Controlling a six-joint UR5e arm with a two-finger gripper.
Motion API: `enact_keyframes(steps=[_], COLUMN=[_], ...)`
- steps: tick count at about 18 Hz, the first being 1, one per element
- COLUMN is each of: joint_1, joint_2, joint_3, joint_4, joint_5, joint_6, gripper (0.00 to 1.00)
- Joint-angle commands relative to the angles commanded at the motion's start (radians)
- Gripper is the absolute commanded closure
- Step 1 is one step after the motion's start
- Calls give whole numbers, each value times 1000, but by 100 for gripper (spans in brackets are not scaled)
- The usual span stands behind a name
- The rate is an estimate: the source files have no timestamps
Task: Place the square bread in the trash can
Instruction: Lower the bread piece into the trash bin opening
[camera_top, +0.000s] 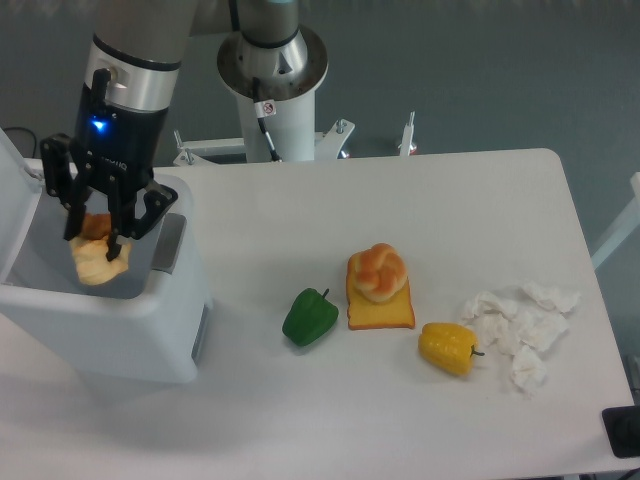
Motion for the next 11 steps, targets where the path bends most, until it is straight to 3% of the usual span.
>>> enact_keyframes(steps=[11], joint_1=[-40], joint_2=[23], joint_3=[-61], joint_4=[-37], joint_5=[9], joint_6=[21], gripper=[0])
